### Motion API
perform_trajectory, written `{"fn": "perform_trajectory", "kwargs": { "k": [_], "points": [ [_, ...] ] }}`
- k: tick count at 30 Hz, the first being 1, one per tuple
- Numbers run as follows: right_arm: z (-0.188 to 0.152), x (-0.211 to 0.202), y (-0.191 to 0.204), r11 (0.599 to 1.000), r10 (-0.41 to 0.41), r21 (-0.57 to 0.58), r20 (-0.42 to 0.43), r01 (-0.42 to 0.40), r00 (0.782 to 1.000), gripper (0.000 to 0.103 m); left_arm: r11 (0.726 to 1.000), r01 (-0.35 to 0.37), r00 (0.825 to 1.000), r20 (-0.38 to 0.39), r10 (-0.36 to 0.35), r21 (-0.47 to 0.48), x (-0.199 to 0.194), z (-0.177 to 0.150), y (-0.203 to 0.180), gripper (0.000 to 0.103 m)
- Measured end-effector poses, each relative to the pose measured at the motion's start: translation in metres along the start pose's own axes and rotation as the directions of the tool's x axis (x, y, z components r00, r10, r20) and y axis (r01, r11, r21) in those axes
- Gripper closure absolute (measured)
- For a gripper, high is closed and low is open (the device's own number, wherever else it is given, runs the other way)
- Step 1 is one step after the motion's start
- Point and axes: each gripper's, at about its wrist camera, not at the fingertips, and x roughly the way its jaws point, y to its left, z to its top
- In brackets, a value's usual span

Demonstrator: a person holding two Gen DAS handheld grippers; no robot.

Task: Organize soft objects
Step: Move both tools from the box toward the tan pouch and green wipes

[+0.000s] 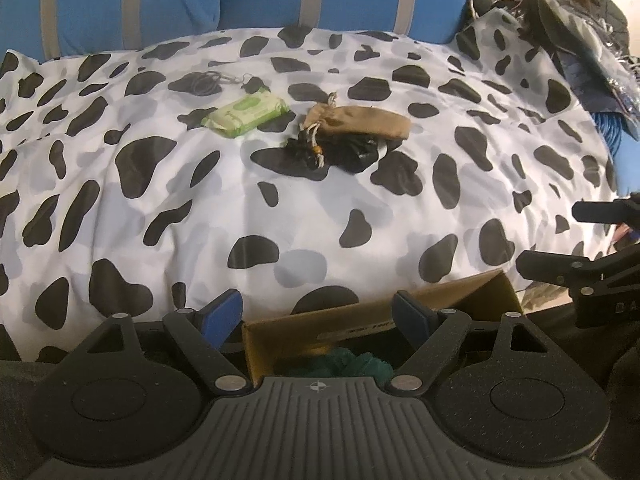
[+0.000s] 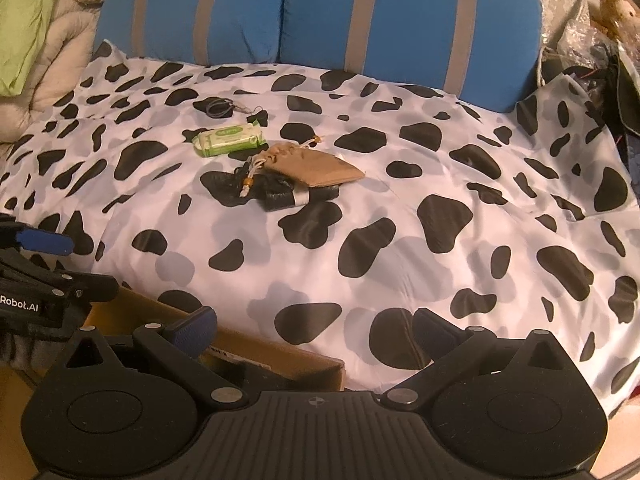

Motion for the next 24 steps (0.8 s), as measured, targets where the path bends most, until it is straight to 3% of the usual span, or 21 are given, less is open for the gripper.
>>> {"fn": "perform_trajectory", "kwargs": {
  "k": [18,24],
  "points": [
    [0.017,0.012,-0.021,0.996,-0.009,0.085,0.024,0.007,1.0,0.0,0.988,-0.058,0.996,0.071,0.048,0.143,0.02,0.022,-0.011,0.021],
    [0.027,0.021,-0.024,0.998,-0.01,0.056,0.04,0.007,0.999,0.0,0.986,-0.056,0.994,0.097,0.041,0.156,0.028,0.036,-0.006,0.021]
  ]
}}
